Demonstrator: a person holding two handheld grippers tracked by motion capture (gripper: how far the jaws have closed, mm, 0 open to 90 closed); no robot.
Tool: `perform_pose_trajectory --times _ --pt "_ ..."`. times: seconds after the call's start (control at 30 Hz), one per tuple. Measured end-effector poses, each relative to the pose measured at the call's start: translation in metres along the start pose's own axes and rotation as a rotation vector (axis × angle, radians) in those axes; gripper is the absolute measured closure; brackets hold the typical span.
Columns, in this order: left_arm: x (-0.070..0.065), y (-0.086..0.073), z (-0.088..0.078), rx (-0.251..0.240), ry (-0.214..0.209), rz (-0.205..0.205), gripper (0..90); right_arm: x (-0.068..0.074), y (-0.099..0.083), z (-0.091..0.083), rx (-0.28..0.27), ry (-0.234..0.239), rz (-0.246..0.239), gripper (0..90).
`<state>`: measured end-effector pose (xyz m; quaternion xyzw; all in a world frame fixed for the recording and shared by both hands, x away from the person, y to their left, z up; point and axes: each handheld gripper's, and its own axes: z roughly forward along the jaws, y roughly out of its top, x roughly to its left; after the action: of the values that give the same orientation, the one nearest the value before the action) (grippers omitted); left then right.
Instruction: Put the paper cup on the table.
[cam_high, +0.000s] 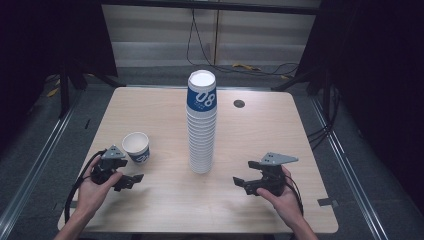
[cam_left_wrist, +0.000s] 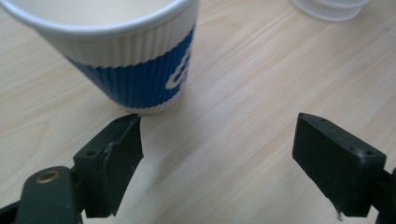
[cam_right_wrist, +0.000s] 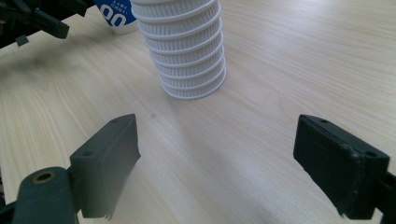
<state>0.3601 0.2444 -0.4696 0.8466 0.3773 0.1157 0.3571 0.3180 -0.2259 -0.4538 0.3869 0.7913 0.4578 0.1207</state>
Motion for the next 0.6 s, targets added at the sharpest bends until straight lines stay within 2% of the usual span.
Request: perform_pose_trajectory --times 0.07,0.13,0.2,0.27,0.37,0.47,0.53,0.6 --pt "-0.006 -0.001 -0.002 -0.028 -0.032 0.013 16.0 0.000 0.000 0.000 -0.002 -0.001 0.002 14.1" --pt "-0.014 -0.001 -0.003 -0.047 -0.053 0.001 16.1 0.000 0.000 0.000 -0.001 -0.002 0.002 14.1" --pt "-0.023 0.000 -0.004 -0.099 -0.074 -0.004 16.1 0.000 0.000 -0.001 -0.005 -0.004 0.000 14.1" --pt "-0.032 0.001 -0.002 -0.123 -0.077 -0.011 16.1 0.000 0.000 -0.003 -0.008 -0.007 -0.001 14.1" --pt "-0.043 0.003 0.002 -0.121 -0.102 -0.021 16.0 0.000 -0.001 -0.003 -0.010 -0.008 0.003 14.2" --pt "-0.054 0.006 0.007 -0.106 -0.118 0.001 16.1 0.003 -0.001 -0.004 -0.016 -0.003 -0.004 14.6" --pt "-0.062 0.010 0.011 -0.102 -0.128 -0.010 16.1 0.006 -0.001 -0.006 -0.019 0.008 -0.002 15.2" --pt "-0.071 0.015 0.016 -0.103 -0.154 0.012 16.1 0.008 -0.004 -0.007 -0.018 0.011 -0.010 15.2"
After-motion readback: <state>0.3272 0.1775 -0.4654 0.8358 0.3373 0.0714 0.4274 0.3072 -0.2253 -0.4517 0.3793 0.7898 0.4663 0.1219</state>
